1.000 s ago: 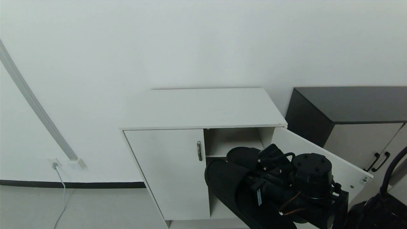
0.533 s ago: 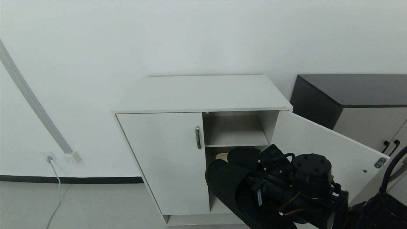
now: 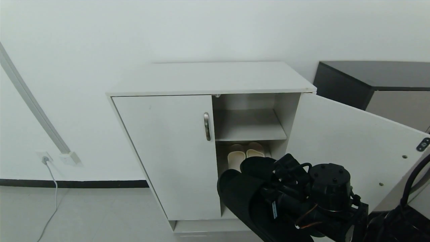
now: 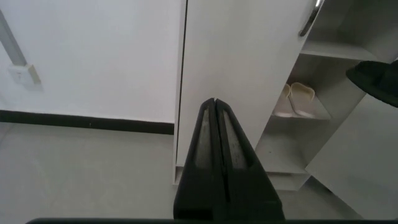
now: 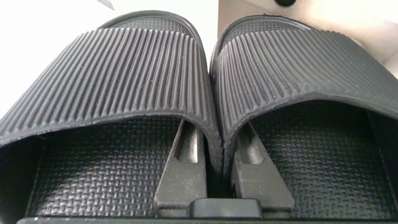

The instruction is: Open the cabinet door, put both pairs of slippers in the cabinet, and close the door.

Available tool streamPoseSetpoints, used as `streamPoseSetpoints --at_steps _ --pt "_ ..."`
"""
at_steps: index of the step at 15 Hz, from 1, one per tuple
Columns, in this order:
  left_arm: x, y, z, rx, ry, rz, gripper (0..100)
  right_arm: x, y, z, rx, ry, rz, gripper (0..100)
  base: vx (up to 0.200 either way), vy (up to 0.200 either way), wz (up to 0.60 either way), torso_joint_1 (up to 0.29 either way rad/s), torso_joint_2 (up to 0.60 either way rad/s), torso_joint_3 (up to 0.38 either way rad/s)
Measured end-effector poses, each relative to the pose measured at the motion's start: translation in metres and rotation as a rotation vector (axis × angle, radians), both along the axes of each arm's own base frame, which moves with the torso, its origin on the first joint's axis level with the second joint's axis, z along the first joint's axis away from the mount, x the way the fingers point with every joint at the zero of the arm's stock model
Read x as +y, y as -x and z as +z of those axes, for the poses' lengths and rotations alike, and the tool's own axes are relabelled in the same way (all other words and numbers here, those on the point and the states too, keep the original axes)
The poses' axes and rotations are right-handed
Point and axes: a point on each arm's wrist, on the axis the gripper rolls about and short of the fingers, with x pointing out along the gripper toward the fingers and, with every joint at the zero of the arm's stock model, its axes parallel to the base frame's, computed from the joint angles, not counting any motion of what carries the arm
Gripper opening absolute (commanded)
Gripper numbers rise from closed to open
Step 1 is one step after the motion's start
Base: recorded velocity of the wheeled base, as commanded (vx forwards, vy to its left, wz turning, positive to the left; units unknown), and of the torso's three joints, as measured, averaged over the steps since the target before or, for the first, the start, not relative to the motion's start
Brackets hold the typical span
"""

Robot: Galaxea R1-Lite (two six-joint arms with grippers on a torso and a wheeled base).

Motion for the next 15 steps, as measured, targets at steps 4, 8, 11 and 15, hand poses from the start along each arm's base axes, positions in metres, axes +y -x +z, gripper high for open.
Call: streamPoseSetpoints --at_steps 4,8,11,15 --pt "0.0 0.0 0.0001 -0.001 0.001 0.002 0 0.0003 0.0002 -0.0001 0.0 0.0 0.0 0 0.0 0.0 0.0 -0.12 0.46 0.343" --pt "0.0001 0.0 0.0001 -0.001 0.001 0.003 0 0.0002 0.0006 -0.0011 0.002 0.003 0.001 0 0.0 0.0 0.0 -0.067 0.45 0.37" --pt "0.0001 0.0 0.0 0.0 0.001 0.003 0 -0.0001 0.0006 -0.0019 0.004 0.005 0.0 0 0.0 0.0 0.0 -0.025 0.41 0.385" --pt "0.0001 0.0 0.0 -0.001 0.001 0.003 0 -0.0004 0.0012 -0.0011 -0.005 -0.003 -0.001 0 0.0 0.0 0.0 0.003 0.09 0.083"
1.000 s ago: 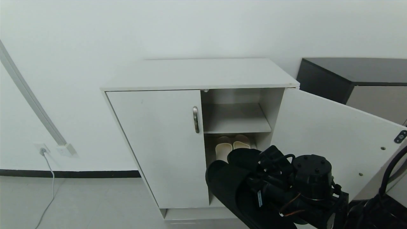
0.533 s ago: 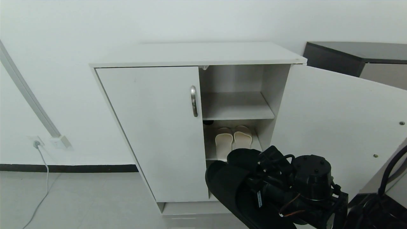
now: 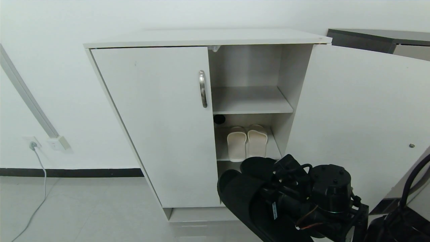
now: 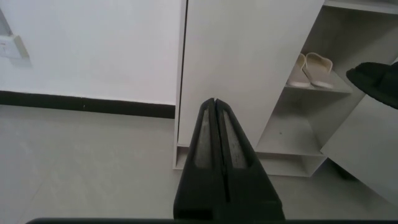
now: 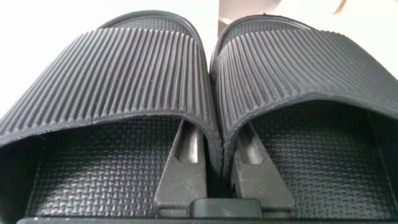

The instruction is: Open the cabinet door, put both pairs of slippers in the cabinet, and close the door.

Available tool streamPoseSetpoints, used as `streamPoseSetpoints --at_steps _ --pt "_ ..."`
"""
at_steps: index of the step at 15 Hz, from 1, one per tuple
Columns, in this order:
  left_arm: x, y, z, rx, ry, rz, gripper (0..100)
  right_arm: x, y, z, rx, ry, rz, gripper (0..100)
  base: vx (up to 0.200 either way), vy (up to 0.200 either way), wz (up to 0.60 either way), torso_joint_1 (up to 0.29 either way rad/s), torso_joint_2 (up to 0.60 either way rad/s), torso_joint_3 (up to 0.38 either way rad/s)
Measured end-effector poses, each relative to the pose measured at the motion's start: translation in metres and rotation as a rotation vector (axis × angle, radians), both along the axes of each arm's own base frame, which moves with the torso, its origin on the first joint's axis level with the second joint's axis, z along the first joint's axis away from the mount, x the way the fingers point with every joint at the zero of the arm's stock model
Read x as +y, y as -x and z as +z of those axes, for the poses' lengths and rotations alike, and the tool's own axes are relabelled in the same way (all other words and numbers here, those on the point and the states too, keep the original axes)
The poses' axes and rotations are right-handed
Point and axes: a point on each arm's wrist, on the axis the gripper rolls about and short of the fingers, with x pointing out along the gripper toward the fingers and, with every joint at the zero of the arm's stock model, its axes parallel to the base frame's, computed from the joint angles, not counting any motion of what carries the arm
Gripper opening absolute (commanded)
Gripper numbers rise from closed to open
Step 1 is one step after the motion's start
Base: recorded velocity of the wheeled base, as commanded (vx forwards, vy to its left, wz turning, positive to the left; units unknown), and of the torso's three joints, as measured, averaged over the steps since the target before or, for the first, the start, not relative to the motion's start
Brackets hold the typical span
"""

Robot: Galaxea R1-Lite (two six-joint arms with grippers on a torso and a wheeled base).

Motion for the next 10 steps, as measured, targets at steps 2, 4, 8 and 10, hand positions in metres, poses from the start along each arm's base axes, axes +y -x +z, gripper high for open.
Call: streamPoseSetpoints --at_steps 2,4,8,10 --pt "0.0 0.0 0.0 0.0 0.0 0.0 0 0.0 0.0 -0.001 0.0 0.0 -0.001 0 0.0 0.0 0.0 0.0 0.0 0.0" --pt "0.0 0.0 0.0 0.0 0.0 0.001 0 0.0 0.0 -0.002 0.002 0.005 -0.003 0 0.0 0.0 0.0 0.0 0.0 0.0" --pt "0.0 0.0 0.0 0.0 0.0 0.0 0 0.009 -0.011 -0.002 -0.017 0.037 -0.149 0 0.0 0.0 0.0 0.0 0.0 0.0" --pt "0.0 0.0 0.0 0.0 0.0 -0.002 0 0.027 -0.024 0.003 0.005 0.047 -0.278 0 0.0 0.0 0.0 0.0 0.0 0.0"
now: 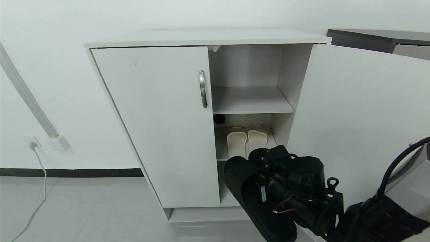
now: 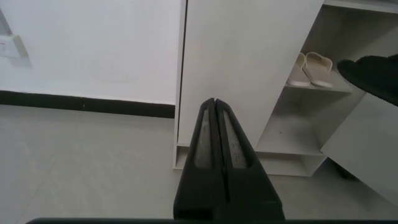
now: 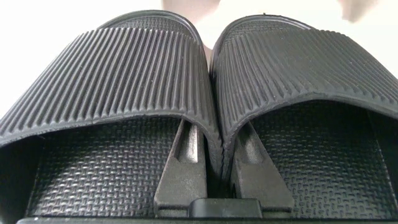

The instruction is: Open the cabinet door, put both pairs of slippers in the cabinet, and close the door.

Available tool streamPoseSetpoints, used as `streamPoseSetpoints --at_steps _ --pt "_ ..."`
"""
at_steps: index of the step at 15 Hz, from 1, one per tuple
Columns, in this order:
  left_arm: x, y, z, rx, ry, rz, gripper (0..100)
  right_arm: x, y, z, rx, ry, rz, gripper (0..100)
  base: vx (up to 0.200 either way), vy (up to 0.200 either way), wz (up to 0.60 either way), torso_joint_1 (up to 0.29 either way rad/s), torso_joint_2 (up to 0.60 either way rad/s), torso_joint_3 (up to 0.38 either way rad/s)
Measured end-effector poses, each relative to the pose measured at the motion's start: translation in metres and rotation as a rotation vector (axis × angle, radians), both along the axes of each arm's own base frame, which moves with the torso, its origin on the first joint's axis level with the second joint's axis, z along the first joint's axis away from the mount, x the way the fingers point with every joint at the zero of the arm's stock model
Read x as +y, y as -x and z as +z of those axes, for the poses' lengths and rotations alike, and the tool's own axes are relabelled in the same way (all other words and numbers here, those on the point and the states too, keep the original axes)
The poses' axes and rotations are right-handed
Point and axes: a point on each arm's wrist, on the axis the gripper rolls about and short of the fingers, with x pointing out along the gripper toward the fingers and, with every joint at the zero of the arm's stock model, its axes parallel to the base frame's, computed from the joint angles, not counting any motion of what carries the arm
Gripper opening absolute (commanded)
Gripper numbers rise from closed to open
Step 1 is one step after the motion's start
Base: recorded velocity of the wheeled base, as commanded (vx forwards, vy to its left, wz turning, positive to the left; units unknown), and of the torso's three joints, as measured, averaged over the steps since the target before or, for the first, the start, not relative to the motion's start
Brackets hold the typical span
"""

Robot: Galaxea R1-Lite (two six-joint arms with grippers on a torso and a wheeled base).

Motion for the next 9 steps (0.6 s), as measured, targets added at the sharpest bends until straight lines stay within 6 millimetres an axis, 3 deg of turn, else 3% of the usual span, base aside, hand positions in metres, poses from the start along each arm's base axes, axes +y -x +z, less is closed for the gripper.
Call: streamPoseSetpoints --at_steps 2,4,9 --pt "0.0 0.0 0.0 0.0 -0.001 -0.001 0 0.014 -0.007 0.0 0.116 0.045 -0.088 0 0.0 0.0 0.0 0.0 0.0 0.0" --pt "0.0 0.0 0.0 0.0 -0.001 -0.001 0 0.027 -0.014 0.014 0.194 0.044 -0.216 0 0.0 0.0 0.0 0.0 0.0 0.0" --pt "0.0 0.0 0.0 0.001 -0.002 -0.002 0 0.053 -0.016 0.079 0.13 -0.012 -0.327 0 0.0 0.0 0.0 0.0 0.0 0.0"
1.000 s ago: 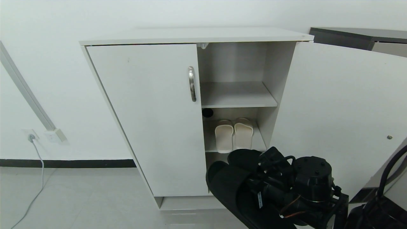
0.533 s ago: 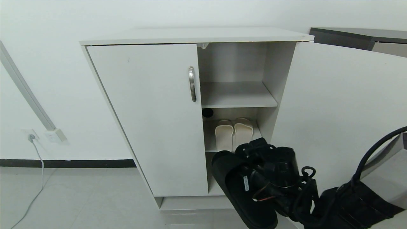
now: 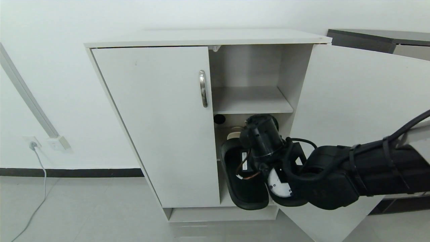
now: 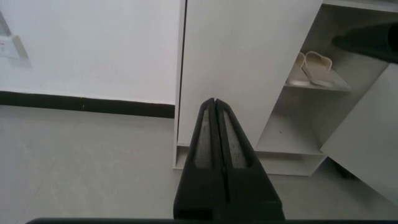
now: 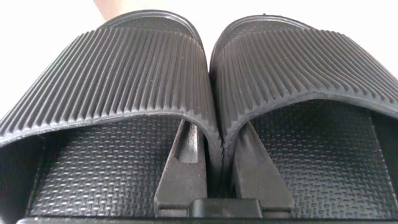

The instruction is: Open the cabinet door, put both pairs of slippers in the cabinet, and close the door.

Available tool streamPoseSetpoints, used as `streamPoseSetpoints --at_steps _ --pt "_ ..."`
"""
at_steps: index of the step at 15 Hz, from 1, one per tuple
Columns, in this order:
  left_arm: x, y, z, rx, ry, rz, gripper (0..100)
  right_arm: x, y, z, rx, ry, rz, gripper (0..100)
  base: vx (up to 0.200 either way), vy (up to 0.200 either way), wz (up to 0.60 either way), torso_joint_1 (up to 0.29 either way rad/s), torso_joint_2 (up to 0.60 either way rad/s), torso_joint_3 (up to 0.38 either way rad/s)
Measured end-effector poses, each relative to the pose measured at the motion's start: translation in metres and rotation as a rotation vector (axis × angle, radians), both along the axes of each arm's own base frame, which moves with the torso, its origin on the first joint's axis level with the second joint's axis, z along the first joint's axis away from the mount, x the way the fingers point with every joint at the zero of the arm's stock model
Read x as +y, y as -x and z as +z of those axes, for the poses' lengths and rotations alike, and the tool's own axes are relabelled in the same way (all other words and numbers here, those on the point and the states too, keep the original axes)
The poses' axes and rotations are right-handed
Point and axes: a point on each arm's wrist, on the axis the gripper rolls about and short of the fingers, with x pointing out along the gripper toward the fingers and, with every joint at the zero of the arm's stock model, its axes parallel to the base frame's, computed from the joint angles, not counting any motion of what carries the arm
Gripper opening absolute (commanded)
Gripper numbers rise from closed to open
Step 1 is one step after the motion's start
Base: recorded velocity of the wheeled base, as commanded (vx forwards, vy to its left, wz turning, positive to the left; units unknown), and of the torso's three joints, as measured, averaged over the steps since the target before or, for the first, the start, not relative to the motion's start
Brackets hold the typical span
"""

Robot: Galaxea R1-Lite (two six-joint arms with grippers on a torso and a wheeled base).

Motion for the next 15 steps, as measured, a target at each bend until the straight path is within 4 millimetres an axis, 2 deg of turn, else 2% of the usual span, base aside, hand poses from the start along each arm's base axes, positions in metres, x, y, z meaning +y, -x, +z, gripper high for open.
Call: streamPoseSetpoints --at_steps 3,5,13,15 --pt "0.0 0.0 0.0 0.0 0.001 0.001 0 0.004 -0.001 0.032 -0.059 -0.005 -0.037 0 0.0 0.0 0.0 0.0 0.0 0.0" --pt "0.0 0.0 0.0 0.0 0.001 0.002 0 0.003 -0.005 0.043 -0.099 0.014 -0.053 0 0.0 0.0 0.0 0.0 0.0 0.0" --pt "0.0 0.0 0.0 0.0 0.0 0.001 0 -0.001 -0.014 0.06 -0.182 0.0 -0.08 0 0.0 0.0 0.0 0.0 0.0 0.0" --pt "0.0 0.0 0.0 0.0 0.0 0.001 0 -0.001 -0.015 0.059 -0.185 -0.001 -0.081 0 0.2 0.0 0.0 -0.002 0.0 0.002"
